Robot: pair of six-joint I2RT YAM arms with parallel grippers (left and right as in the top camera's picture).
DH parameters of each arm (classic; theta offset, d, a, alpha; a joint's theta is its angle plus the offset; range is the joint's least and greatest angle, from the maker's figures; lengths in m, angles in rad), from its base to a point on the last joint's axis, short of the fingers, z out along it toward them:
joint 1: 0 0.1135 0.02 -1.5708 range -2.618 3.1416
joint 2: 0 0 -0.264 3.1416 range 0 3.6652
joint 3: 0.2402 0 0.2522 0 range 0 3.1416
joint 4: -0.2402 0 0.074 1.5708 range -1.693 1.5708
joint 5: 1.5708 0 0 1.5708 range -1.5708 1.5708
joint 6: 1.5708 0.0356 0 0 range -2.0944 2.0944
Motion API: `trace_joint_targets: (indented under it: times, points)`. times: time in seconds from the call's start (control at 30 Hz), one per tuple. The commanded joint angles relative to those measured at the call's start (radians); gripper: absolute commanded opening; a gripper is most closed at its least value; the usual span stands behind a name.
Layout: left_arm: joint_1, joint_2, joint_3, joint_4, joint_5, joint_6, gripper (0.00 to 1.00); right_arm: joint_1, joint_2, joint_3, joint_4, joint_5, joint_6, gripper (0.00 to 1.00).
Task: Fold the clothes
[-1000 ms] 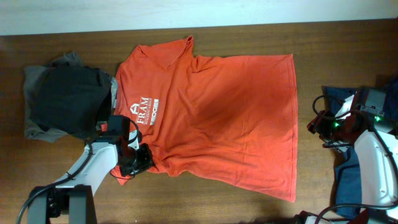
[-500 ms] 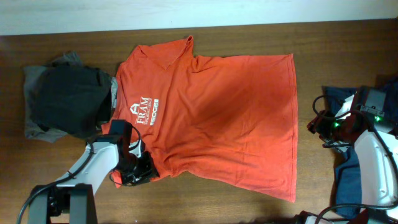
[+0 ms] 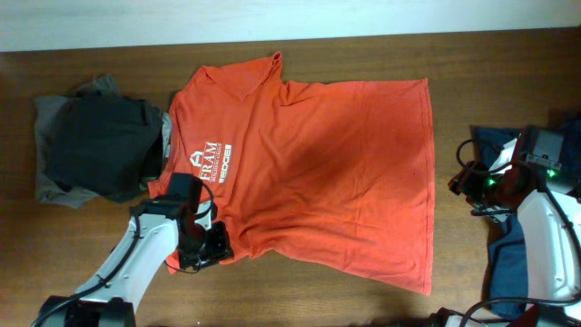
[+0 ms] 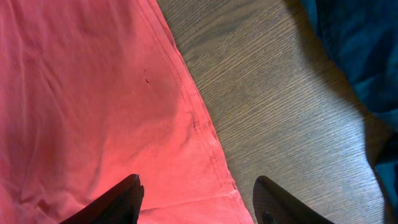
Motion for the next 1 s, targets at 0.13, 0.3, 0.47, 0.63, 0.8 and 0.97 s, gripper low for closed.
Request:
trace_joint_targets:
  times: [0.13, 0.3, 0.47, 0.63, 0.8, 0.97]
  points:
    - [-0.024, -0.005, -0.041, 0.055, -0.082, -0.042, 0.37, -0.005, 0.002, 0.010, 0.000, 0.005, 0.004, 0.62]
    - [-0.024, -0.005, -0.090, 0.109, -0.083, -0.069, 0.38, -0.005, 0.002, 0.010, 0.000, 0.005, 0.004, 0.62]
    - [-0.024, -0.005, -0.094, 0.117, -0.069, -0.076, 0.21, -0.005, 0.002, 0.010, 0.000, 0.004, 0.004, 0.62]
    - [-0.024, -0.006, -0.086, 0.111, -0.016, -0.076, 0.00, -0.005, 0.002, 0.010, -0.004, 0.004, 0.004, 0.62]
    - [-0.024, -0.039, 0.046, -0.039, -0.006, -0.014, 0.00, -0.005, 0.002, 0.010, -0.004, 0.004, 0.004, 0.62]
    - [-0.024, -0.066, 0.095, -0.086, -0.067, -0.001, 0.03, -0.005, 0.002, 0.010, -0.003, 0.004, 0.004, 0.62]
